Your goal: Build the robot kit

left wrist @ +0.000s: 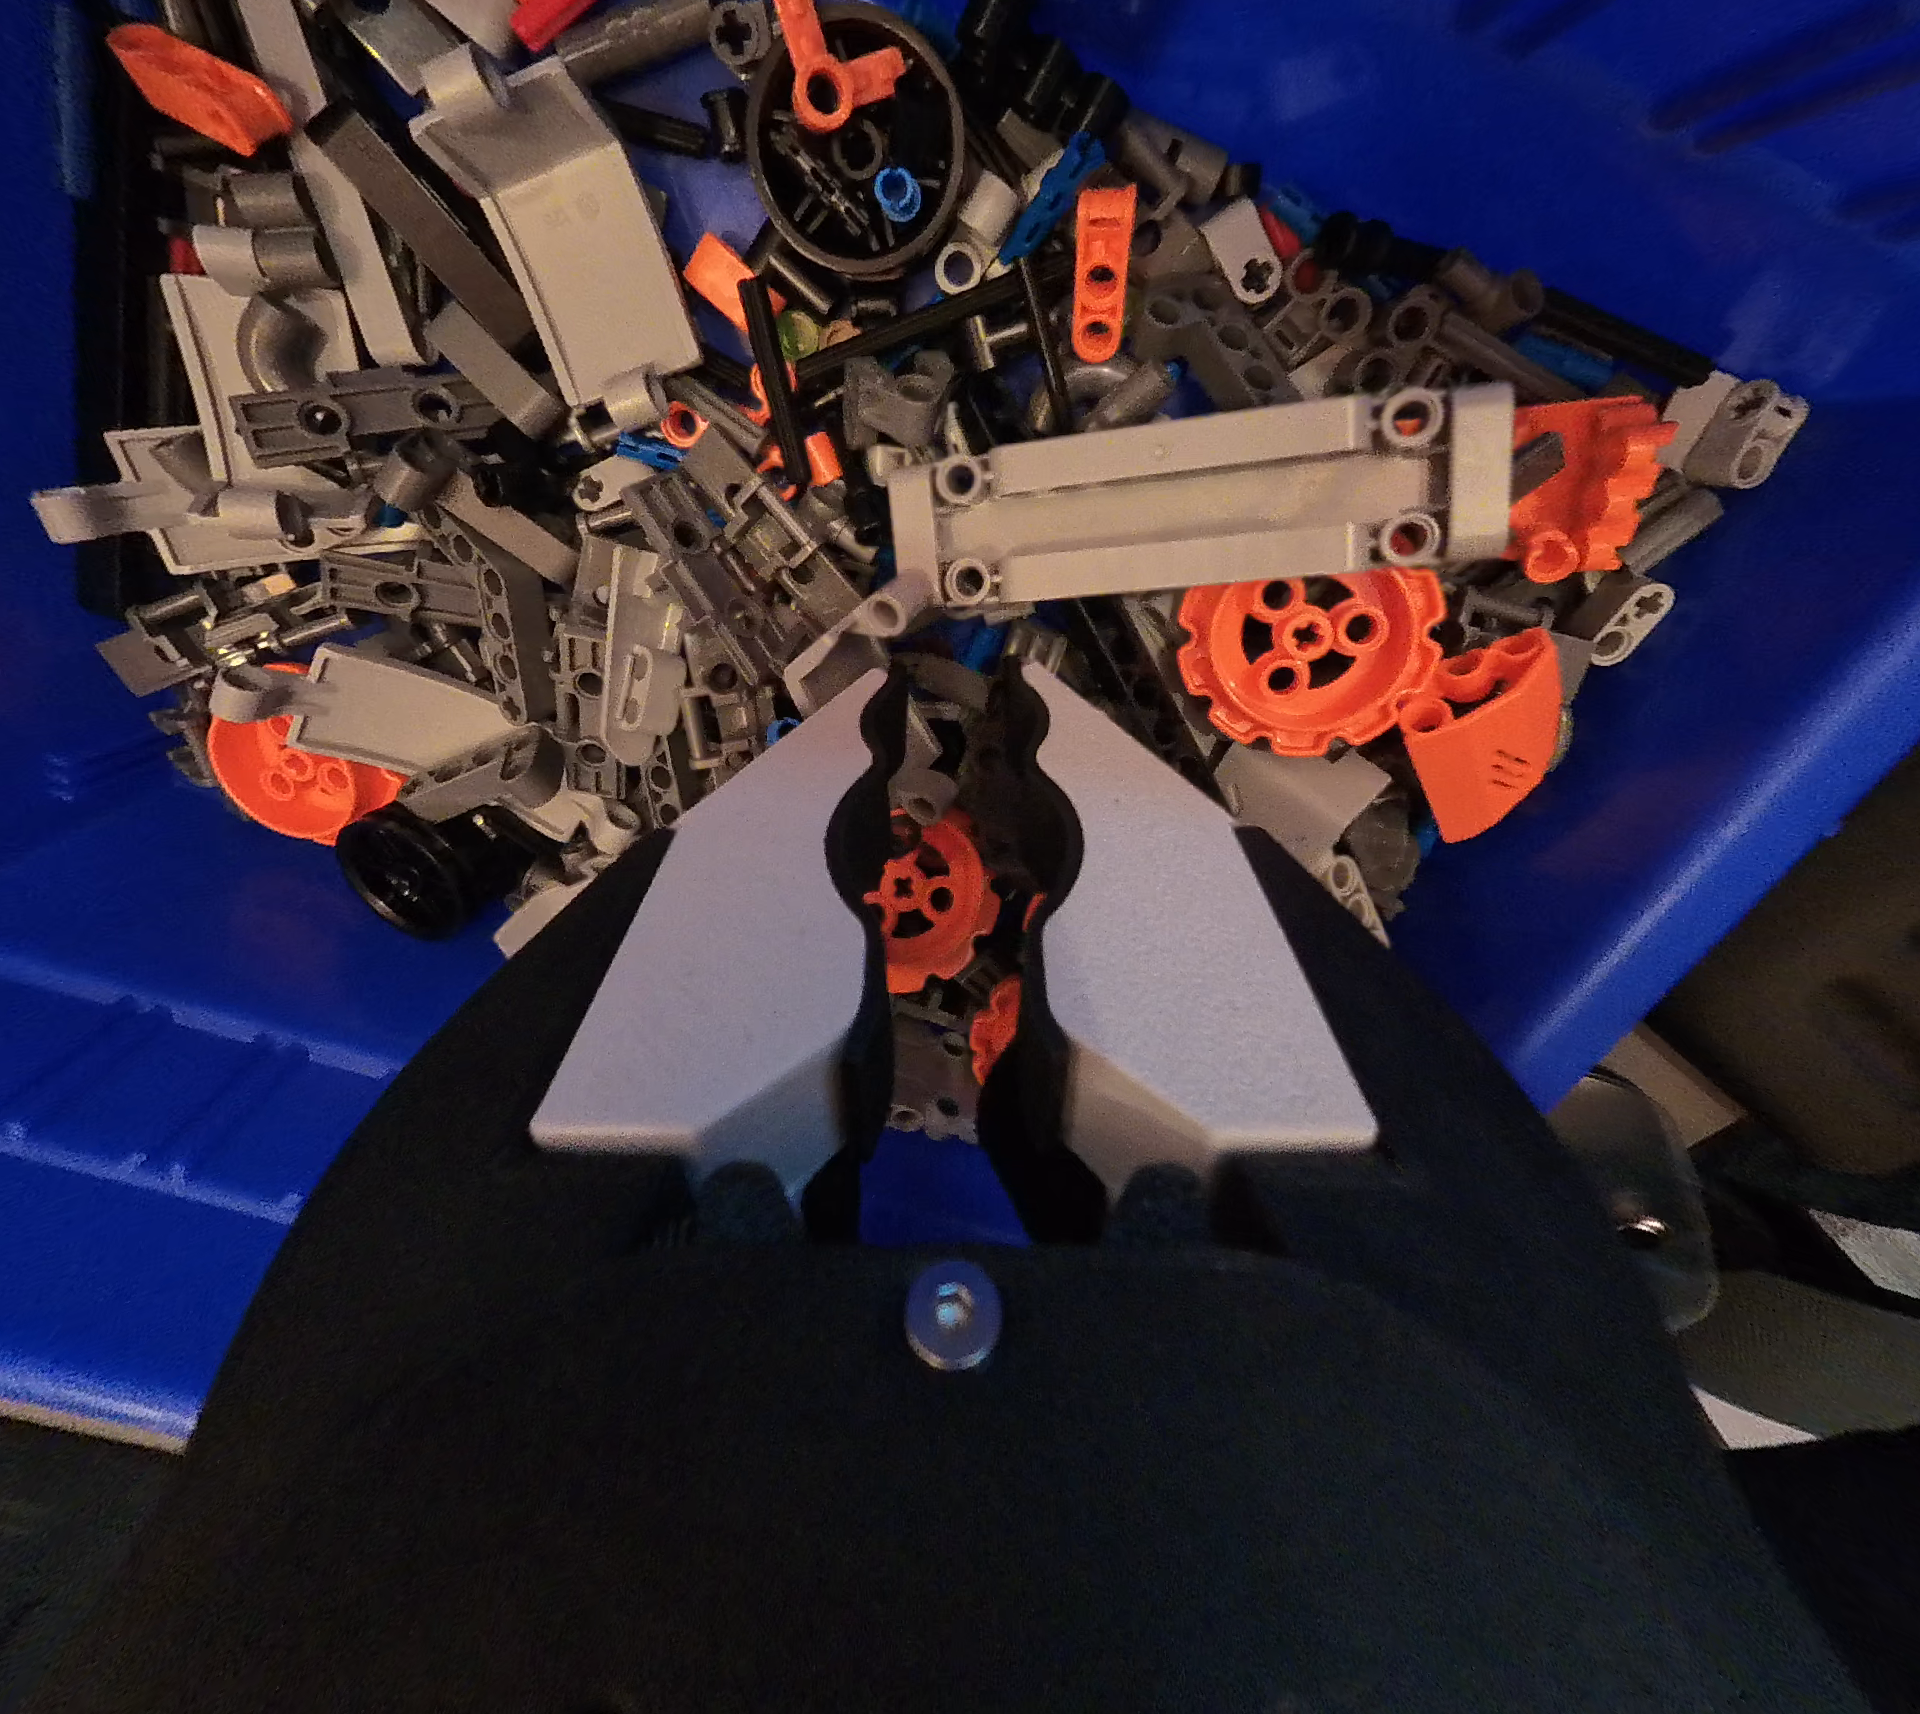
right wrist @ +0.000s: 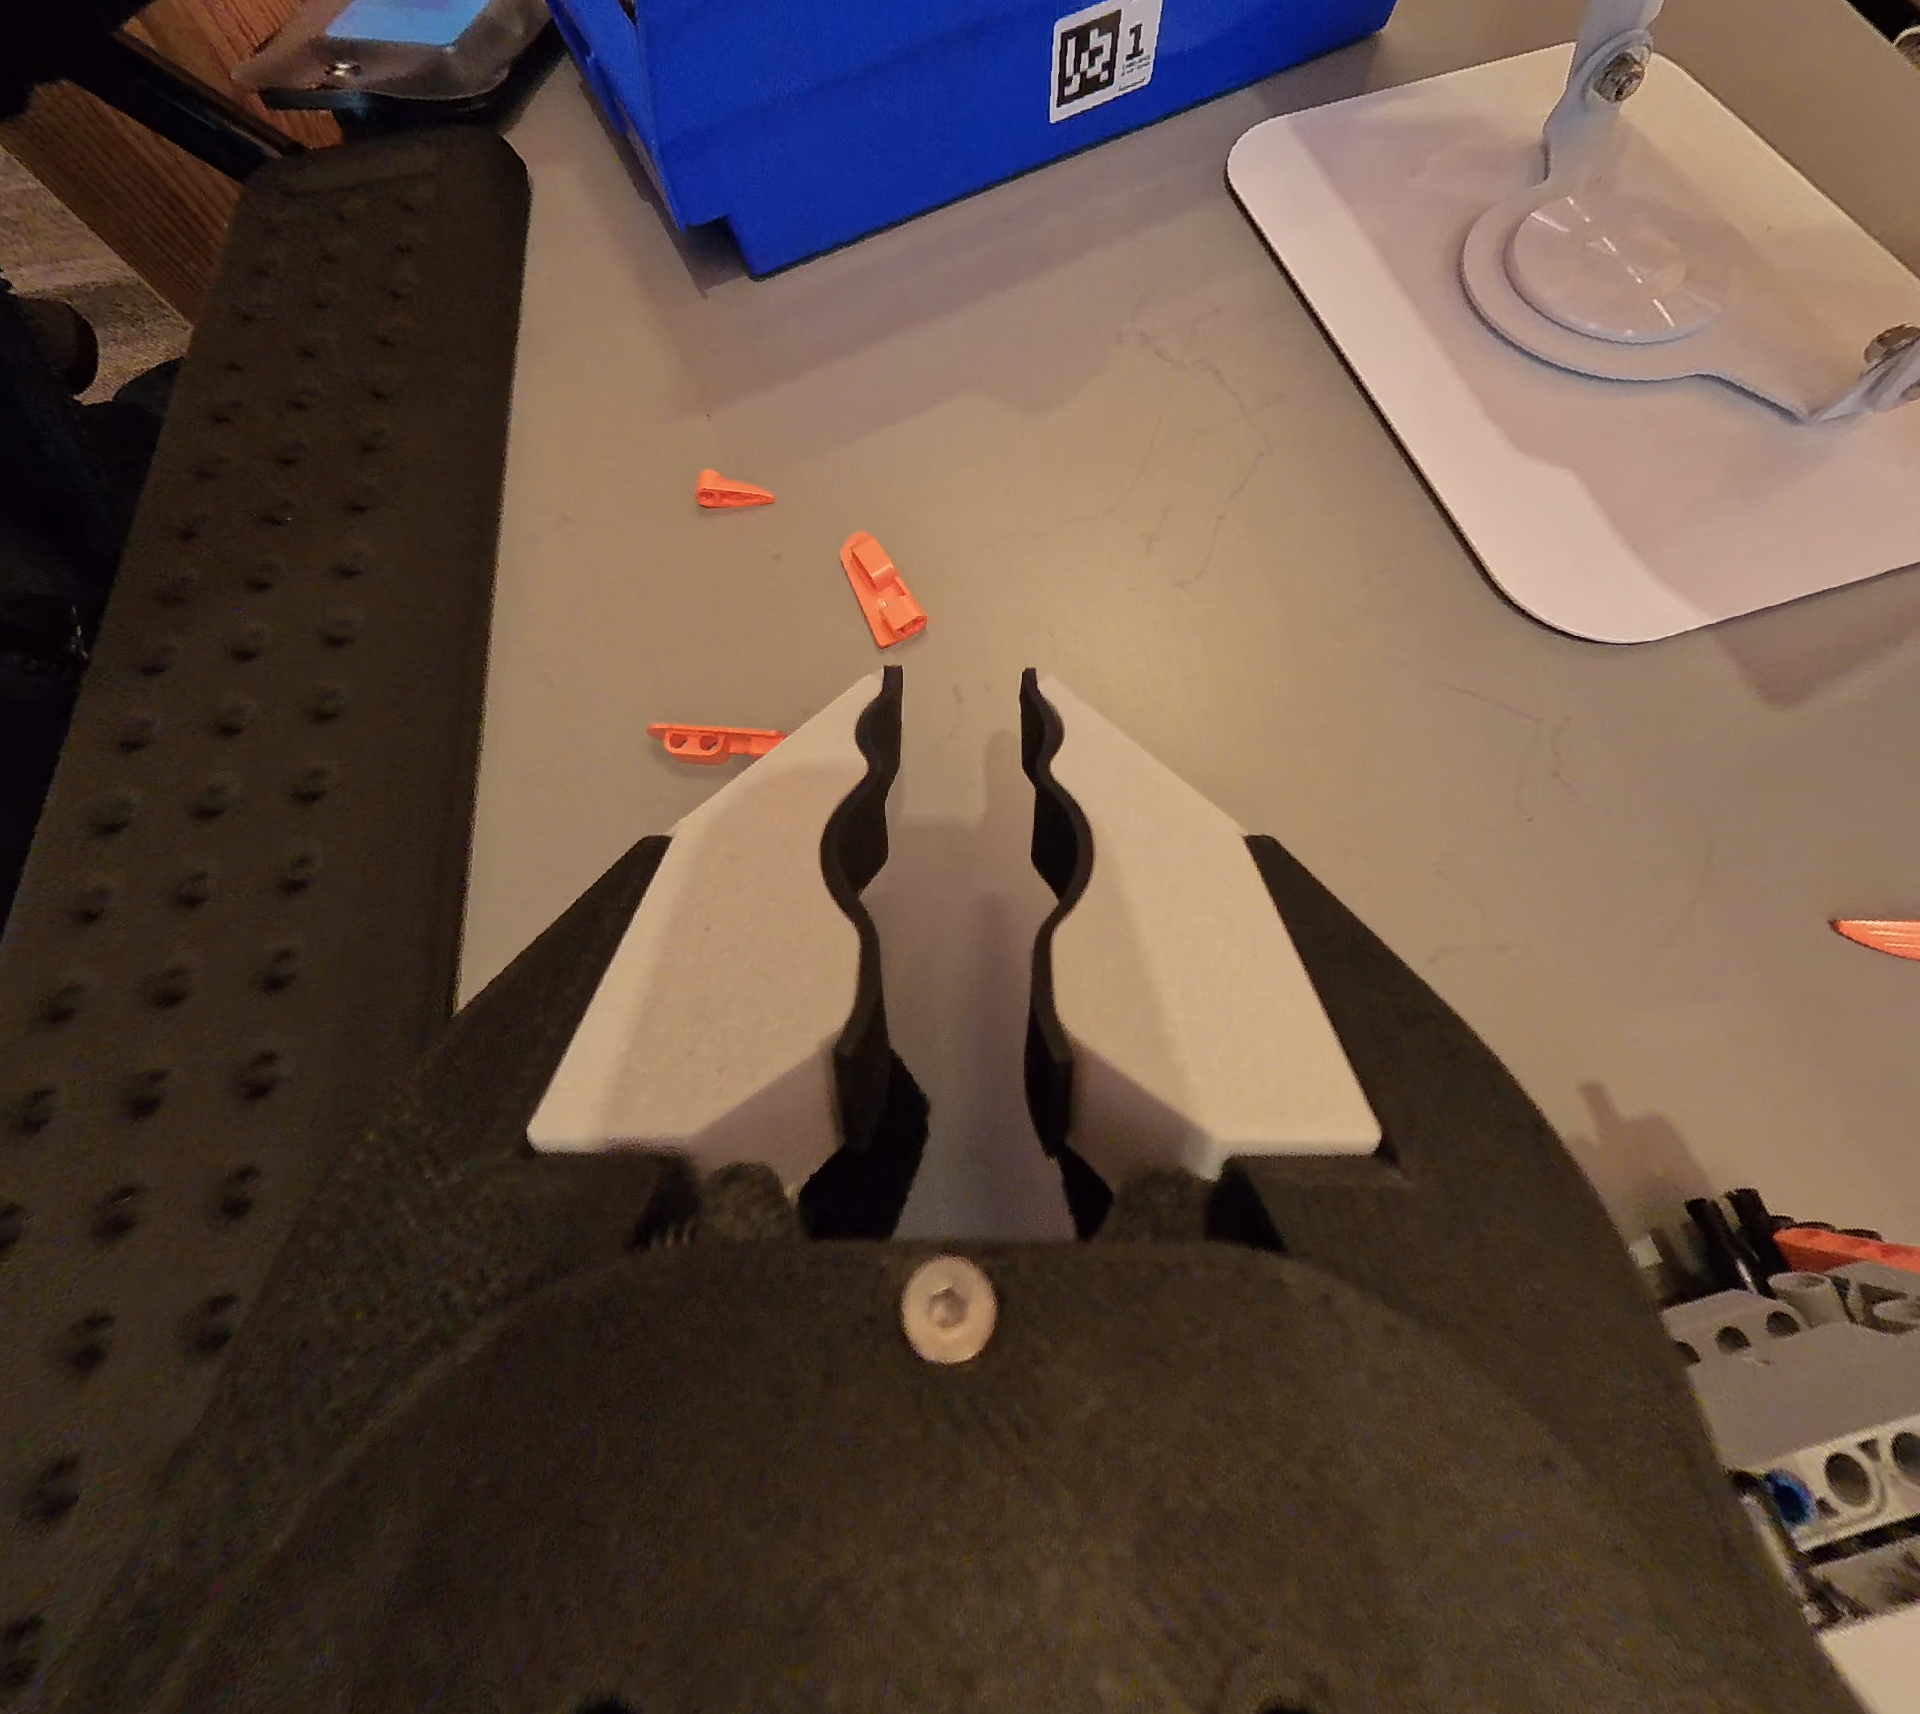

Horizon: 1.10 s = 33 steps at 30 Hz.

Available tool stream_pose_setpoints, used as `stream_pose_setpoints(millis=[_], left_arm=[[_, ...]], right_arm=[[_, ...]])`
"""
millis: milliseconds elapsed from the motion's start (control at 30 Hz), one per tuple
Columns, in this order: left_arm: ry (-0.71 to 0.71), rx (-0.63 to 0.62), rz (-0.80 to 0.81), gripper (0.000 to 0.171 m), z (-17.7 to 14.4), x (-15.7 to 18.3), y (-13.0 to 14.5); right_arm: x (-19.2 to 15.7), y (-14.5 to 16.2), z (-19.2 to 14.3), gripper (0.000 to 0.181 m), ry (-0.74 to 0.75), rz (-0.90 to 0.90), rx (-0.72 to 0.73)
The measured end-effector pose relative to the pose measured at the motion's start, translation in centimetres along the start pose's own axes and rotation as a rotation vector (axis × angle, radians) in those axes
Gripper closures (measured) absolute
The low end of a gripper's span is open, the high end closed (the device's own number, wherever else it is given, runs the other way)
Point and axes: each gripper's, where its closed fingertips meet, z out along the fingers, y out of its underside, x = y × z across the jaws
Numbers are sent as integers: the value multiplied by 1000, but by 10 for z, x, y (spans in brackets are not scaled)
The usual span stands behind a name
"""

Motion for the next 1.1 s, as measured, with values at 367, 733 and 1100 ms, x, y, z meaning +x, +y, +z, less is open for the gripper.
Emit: stream_pose_setpoints(millis=[367,733,1100], left_arm=[[-9,12,38,163,-8,-1,-2],[-21,-44,26,167,8,-7,1],[7,-30,66,168,11,4,-4]], right_arm=[[-1,-1,-1,161,-4,1,6],[-2,-3,-3,161,-6,0,12],[-2,-5,-4,161,-5,-2,15]])
